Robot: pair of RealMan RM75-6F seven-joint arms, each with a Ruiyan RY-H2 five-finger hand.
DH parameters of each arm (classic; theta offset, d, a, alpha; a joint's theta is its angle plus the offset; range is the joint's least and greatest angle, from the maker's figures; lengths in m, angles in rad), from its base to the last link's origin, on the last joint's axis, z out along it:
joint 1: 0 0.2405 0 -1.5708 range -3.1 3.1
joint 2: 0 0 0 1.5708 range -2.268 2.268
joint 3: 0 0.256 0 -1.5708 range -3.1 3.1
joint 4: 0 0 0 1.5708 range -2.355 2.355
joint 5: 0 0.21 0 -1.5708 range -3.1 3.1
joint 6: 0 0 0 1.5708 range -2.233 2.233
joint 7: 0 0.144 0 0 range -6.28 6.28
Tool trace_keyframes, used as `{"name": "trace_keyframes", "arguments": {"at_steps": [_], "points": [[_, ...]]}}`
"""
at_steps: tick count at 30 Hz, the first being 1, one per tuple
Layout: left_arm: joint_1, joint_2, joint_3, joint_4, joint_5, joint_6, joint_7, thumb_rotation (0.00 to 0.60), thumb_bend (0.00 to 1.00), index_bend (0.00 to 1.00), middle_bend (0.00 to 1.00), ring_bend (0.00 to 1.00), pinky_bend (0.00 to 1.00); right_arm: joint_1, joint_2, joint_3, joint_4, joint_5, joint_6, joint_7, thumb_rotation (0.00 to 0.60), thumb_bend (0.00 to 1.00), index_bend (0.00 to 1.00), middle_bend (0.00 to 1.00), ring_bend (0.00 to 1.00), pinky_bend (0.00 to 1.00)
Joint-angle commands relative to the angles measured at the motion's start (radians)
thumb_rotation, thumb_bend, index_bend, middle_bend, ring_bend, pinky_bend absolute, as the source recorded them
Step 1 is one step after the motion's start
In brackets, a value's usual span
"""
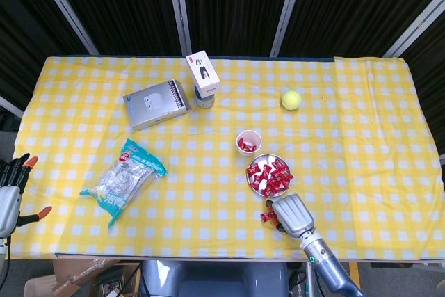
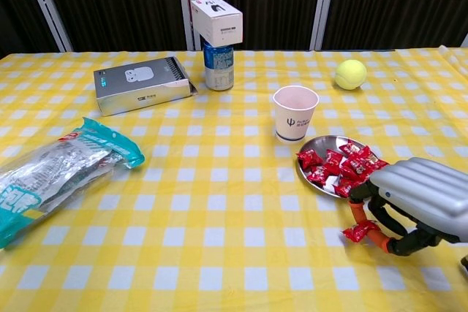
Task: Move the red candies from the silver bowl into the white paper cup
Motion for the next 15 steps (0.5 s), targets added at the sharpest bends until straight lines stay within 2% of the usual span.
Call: {"name": "trace_keyframes", "arguments": {"at_steps": [1,6,10,15], "points": [[0.001,0.0,0.0,0.0,-0.001,0.001,-0.002,0.6,0.04,0.0,0.0,0.0,0.0,-0.001,0.027,0.012,-0.038,-0.018,0.014,-0.003,0.6,0.56,0.6,0.79,0.89,0.91],[0.002,0.001,0.001,0.001,0.001,0.002,-0.006,0.6,0.04,0.0,0.0,0.0,0.0,0.006,0.082,0.045,-0.111,-0.034,0.04,-0.02,0.6,0.56,0.6,0.79,0.89,0.91],[0.001,0.002,0.001,-0.001,0.004,0.003,-0.006,0.6,0.04,0.0,0.0,0.0,0.0,0.026,0.137,0.111,-0.185,-0.005,0.046,-0.04,0.6,0.56,0.6,0.79,0.89,0.91],[-0.001,0.0,-0.001,0.0,0.001,-0.001,-0.004,0.6,0.04,0.0,0.0,0.0,0.0,0.074,0.169,0.223,-0.242,0.078,0.028,-0.062,0.6,0.56,0.6,0.79,0.89,0.91]]}}
